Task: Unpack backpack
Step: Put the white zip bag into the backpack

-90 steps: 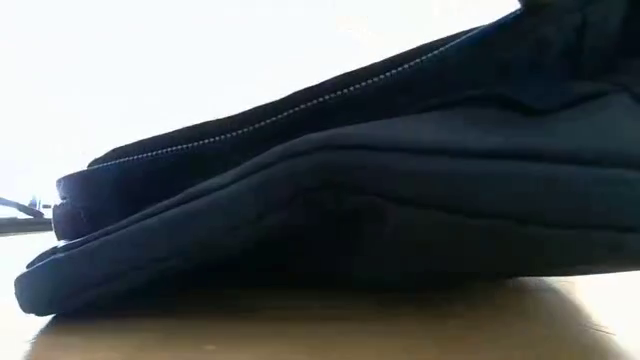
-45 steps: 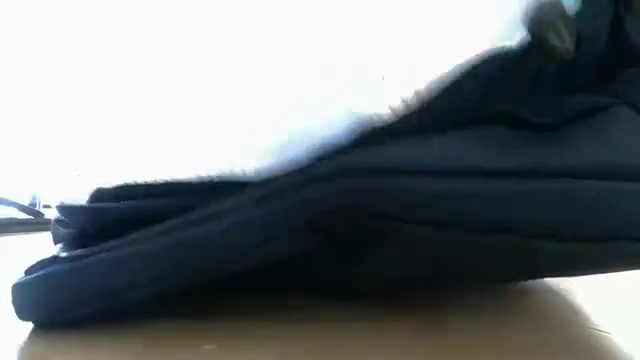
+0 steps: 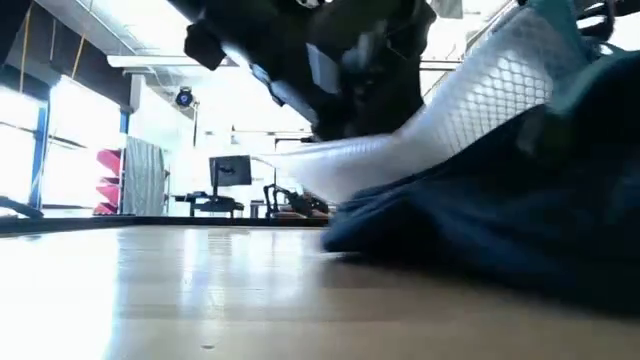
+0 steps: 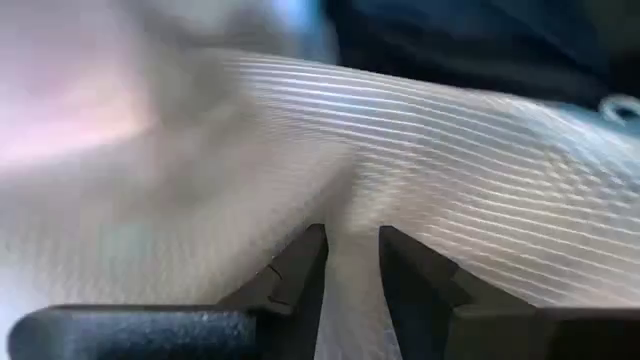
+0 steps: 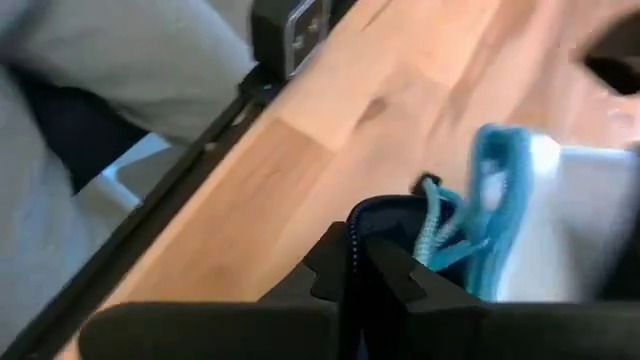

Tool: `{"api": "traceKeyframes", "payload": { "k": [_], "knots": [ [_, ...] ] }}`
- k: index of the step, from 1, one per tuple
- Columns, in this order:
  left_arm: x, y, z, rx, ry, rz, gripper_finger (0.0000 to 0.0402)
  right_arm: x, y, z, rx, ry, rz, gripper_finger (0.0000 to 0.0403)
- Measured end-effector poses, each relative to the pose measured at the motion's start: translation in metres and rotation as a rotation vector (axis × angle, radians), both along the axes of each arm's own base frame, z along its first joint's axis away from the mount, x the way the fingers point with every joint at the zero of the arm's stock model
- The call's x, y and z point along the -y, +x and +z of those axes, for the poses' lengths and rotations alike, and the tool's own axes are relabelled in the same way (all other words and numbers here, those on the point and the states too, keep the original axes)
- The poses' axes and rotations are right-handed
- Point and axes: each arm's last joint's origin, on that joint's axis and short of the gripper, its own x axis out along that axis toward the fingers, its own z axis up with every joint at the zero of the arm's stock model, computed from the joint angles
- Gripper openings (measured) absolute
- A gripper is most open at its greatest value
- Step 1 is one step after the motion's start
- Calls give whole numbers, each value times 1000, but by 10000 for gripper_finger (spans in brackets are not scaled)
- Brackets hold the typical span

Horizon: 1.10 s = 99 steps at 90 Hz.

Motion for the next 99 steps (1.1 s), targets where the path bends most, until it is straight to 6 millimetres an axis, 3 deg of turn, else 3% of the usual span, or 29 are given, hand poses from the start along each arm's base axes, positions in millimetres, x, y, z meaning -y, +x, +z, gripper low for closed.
{"api": "traceKeyframes", "payload": {
  "k": [22, 41, 48, 62, 70, 78, 99],
  "knots": [
    [-1, 10, 7, 140, -28, 19, 78, -4, 1, 4, 55, 6, 34, 0],
    [2, 12, -10, 125, -81, -36, 78, -4, 2, 4, 70, -2, 37, 0],
    [4, 5, 3, 92, -18, -32, 74, -3, 2, 4, 64, -12, 34, 0],
    [14, -16, 52, 120, 133, -11, 46, -1, 0, 1, 40, -39, 33, 0],
    [19, -24, 62, 98, 141, -42, 30, 0, -2, -1, 17, -63, 38, 0],
    [21, -28, 58, 61, 152, -56, 15, -1, -1, 0, 34, -66, 86, 0],
    [19, -22, 22, -37, 194, -49, 1, -1, 13, 9, 188, -4, 142, 0]
  ]
}}
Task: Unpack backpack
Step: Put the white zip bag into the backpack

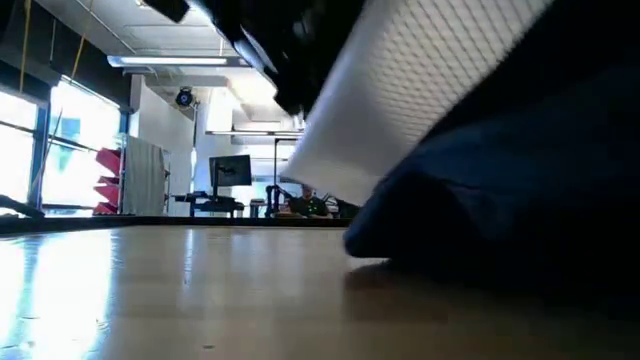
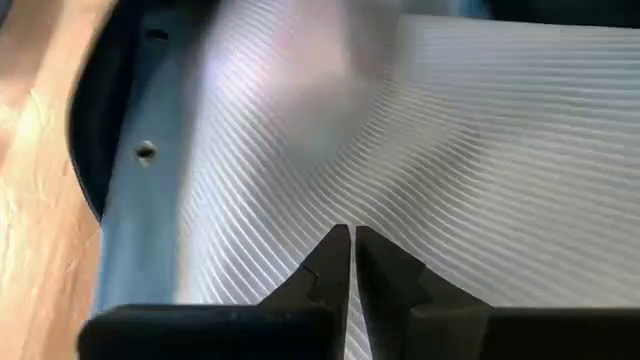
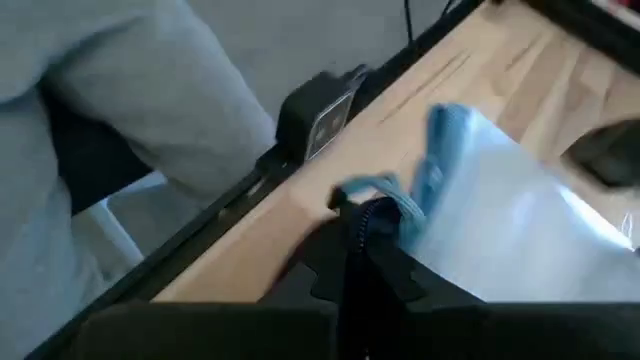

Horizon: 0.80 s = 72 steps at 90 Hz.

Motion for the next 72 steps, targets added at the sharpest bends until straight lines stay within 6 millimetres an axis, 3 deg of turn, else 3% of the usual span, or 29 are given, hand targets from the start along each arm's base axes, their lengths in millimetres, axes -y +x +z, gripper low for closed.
{"api": "traceKeyframes", "payload": {
  "k": [12, 26, 48, 72],
  "knots": [
    [-10, 12, -9, 35, -19, -18, 0, 8, 5, -5, -19, 79, 19, 0],
    [-27, 28, -27, 49, -167, -113, 0, 10, 3, -9, -65, 107, -11, 0],
    [-51, 29, -55, -130, -294, 38, 0, 10, -2, -13, -64, 29, -63, 0],
    [-55, 4, -33, -256, -114, 218, 0, 19, 3, -15, -58, -27, -132, 0]
  ]
}}
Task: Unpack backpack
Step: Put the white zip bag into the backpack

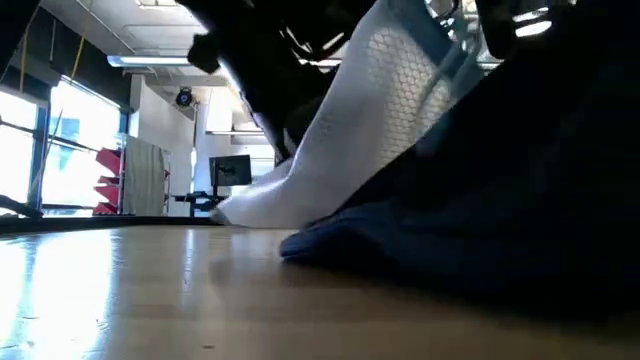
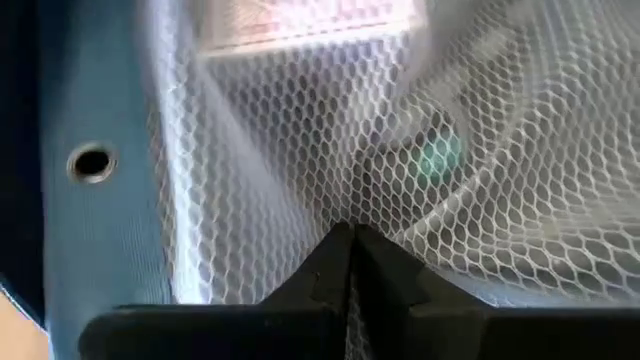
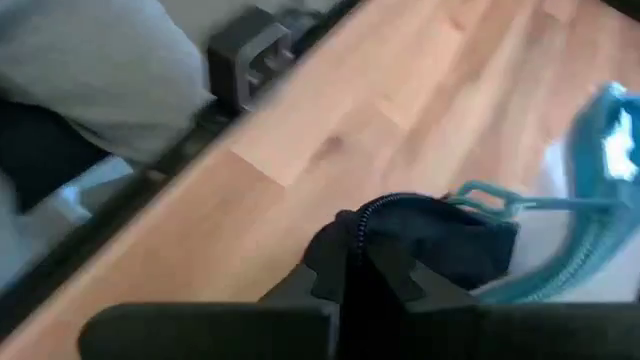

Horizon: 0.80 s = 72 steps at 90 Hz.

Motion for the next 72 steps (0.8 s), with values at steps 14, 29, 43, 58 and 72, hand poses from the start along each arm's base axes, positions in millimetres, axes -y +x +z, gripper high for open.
{"api": "traceKeyframes", "payload": {
  "k": [14, 29, 43, 58, 72],
  "knots": [
    [18, -14, 2, -75, -44, 58, 0, 8, -5, -8, -64, -106, -71, 0],
    [58, -25, 5, -39, -89, 62, 0, 12, -18, -16, -162, -213, -94, 0],
    [78, -12, 32, 118, -64, -16, 0, 13, -24, -18, -193, -268, -102, 0],
    [75, 2, 53, 210, -22, -71, 0, 13, -25, -16, -211, -190, -200, 0],
    [82, 8, 65, 274, -48, -242, 0, 17, -22, -16, -213, -141, -301, 3]
  ]
}}
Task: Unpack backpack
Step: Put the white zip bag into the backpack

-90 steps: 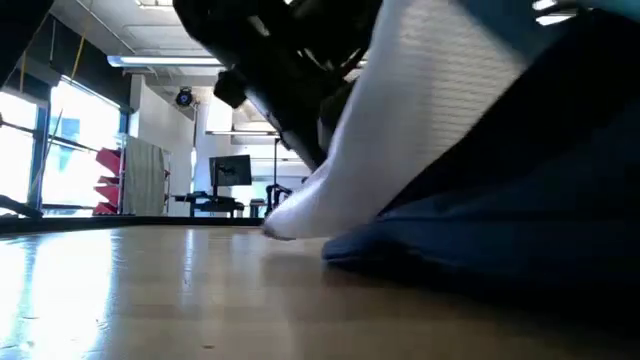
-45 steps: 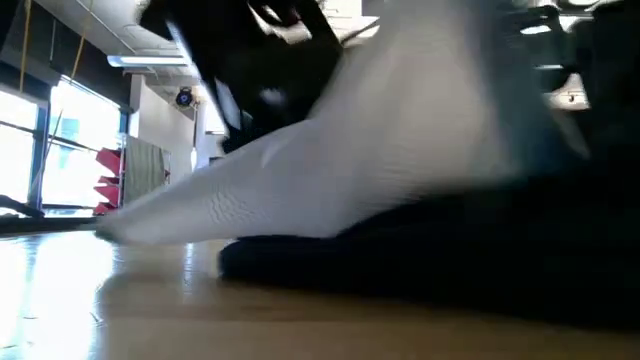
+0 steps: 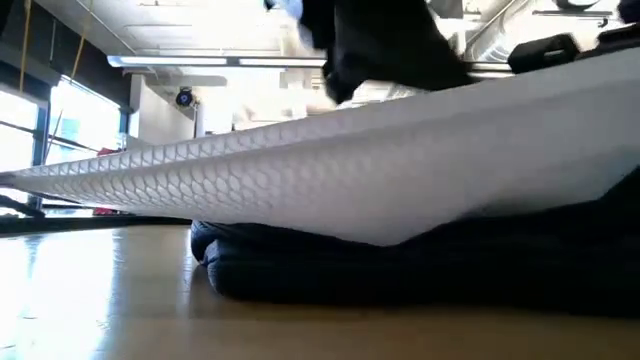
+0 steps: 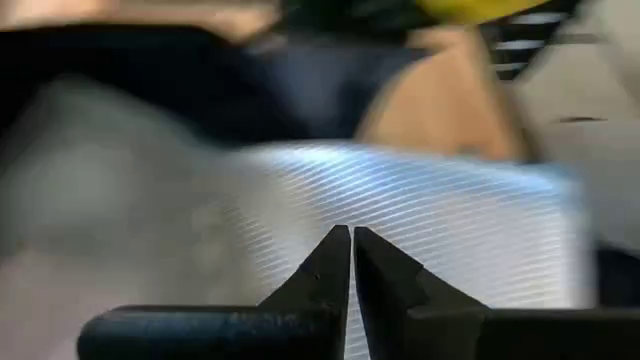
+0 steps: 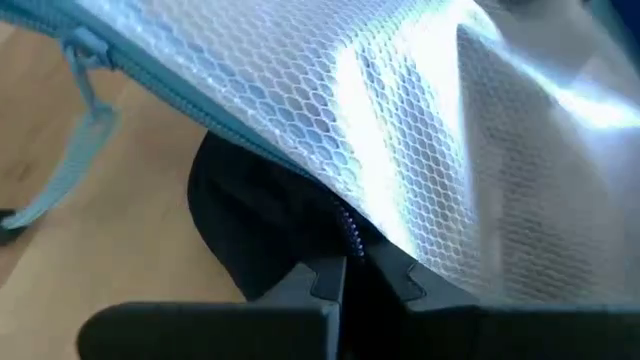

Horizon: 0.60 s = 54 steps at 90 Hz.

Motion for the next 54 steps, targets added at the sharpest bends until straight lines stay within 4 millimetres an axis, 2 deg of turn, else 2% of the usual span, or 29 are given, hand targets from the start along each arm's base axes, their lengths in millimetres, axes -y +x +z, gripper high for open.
{"api": "traceKeyframes", "payload": {
  "k": [10, 22, 31, 41, 48, 54],
  "knots": [
    [12, -4, 0, 9, 13, -195, 0, 1, 3, 0, -35, 88, -20, 25],
    [28, -12, 0, 48, 117, -325, 0, -3, 10, 1, 0, 173, -5, 82],
    [34, -15, 0, 56, 157, -317, 0, -7, 13, -3, 25, 180, 28, 131],
    [30, -13, -1, 65, 202, -235, 0, -8, 16, -12, 15, 178, 11, 168],
    [27, -13, -1, 69, 248, -176, 0, -7, 18, -18, -2, 177, -19, 172],
    [27, -12, -1, 76, 272, -156, 0, -7, 18, -20, -3, 171, -22, 150]
  ]
}}
